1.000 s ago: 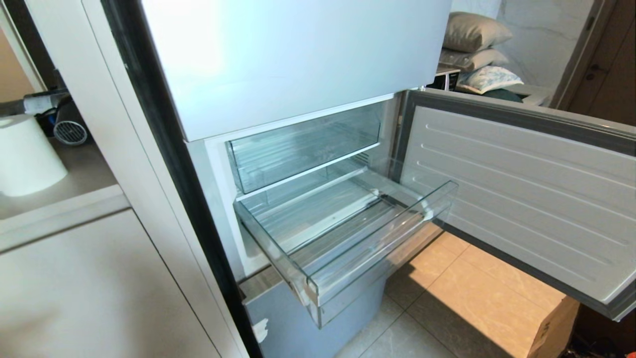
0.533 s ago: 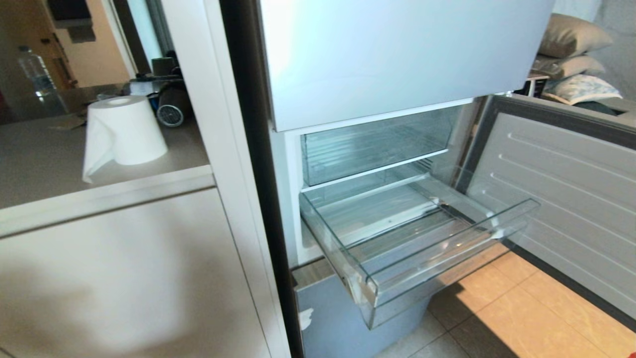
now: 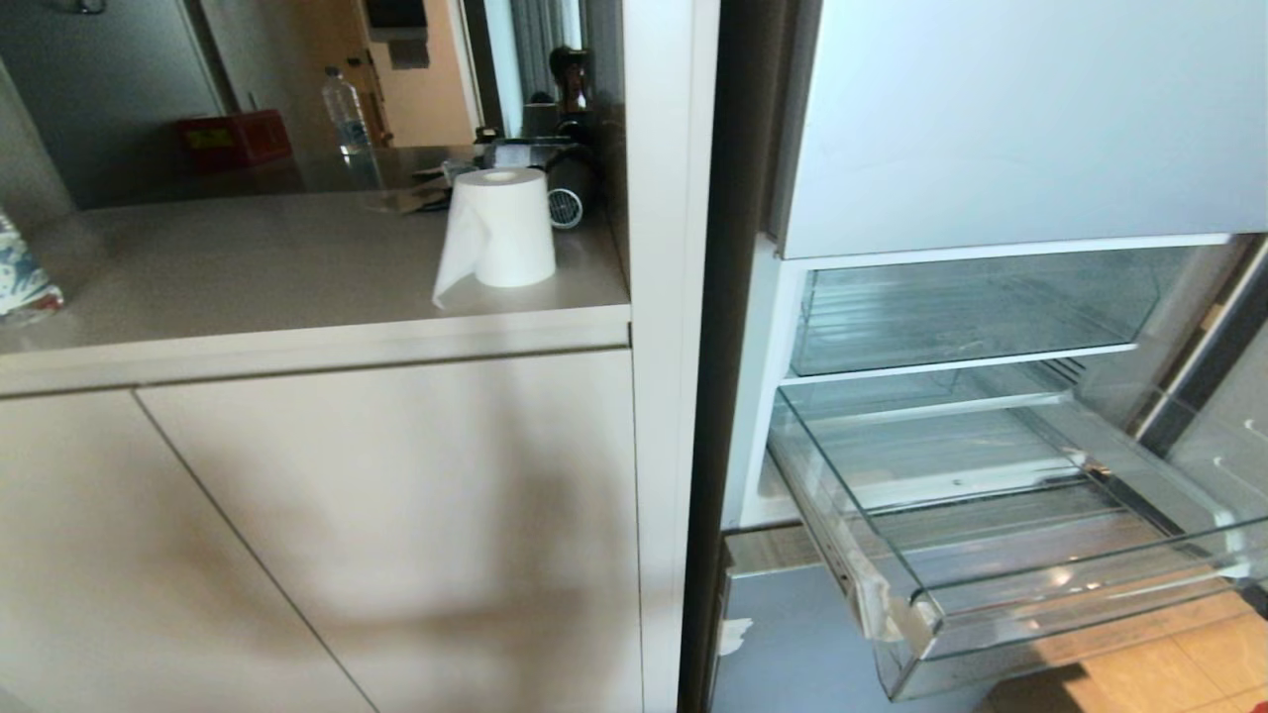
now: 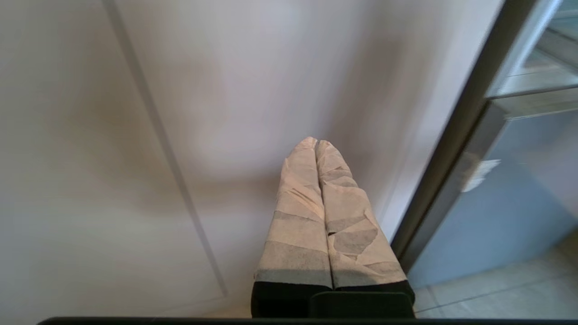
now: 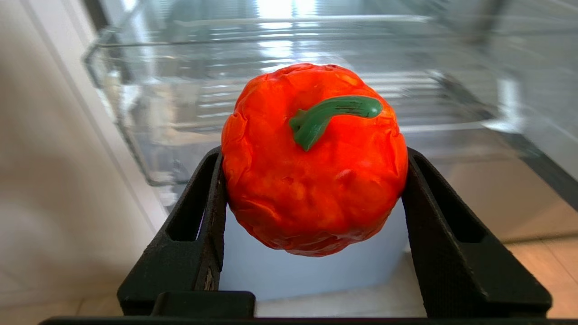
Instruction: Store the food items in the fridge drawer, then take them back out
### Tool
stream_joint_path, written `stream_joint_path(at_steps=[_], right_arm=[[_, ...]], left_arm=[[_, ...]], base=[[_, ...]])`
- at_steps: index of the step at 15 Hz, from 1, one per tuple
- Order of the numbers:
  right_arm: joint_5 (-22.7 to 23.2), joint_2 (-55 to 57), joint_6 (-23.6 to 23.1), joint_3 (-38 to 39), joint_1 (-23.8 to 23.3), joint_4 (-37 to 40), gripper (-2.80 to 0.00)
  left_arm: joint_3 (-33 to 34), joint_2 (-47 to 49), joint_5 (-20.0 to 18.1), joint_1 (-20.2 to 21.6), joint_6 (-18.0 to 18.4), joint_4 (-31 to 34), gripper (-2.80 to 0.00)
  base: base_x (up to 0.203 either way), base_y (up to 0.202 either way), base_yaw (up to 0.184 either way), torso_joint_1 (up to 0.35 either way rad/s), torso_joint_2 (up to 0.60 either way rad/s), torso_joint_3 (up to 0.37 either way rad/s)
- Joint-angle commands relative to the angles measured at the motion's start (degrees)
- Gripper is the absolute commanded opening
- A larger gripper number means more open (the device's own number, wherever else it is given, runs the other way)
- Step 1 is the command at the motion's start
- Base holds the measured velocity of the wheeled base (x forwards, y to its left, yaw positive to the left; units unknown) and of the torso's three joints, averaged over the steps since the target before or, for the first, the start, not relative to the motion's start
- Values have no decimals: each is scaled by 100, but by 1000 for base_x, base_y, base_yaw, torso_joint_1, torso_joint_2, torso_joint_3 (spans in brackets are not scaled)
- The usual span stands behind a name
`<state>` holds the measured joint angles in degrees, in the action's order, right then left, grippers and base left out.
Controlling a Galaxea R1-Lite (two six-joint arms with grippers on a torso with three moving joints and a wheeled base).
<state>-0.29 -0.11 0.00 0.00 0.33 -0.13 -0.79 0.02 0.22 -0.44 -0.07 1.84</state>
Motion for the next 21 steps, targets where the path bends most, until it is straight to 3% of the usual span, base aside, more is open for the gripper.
stream_joint_path(at_steps=[1, 5, 8, 16, 21], right_arm=[[20, 11, -26, 0, 2, -4, -280], [79, 11, -252, -21, 2, -28, -280], [55, 451, -163, -546, 5, -280, -280], [116, 5112, 641, -2676, 16, -363, -280], [254, 7658, 794, -3368, 19, -841, -280]], left_arm=[[0, -2, 4, 0, -1, 0, -280], [0, -2, 4, 0, -1, 0, -280], [0, -2, 4, 0, -1, 0, -280], [0, -2, 4, 0, -1, 0, -280], [0, -2, 4, 0, -1, 0, -280]], base=[[2, -10, 120, 3, -5, -1], [0, -1, 19, 1, -1, 2], [0, 0, 0, 0, 0, 0], [0, 0, 0, 0, 0, 0], [0, 0, 0, 0, 0, 0]])
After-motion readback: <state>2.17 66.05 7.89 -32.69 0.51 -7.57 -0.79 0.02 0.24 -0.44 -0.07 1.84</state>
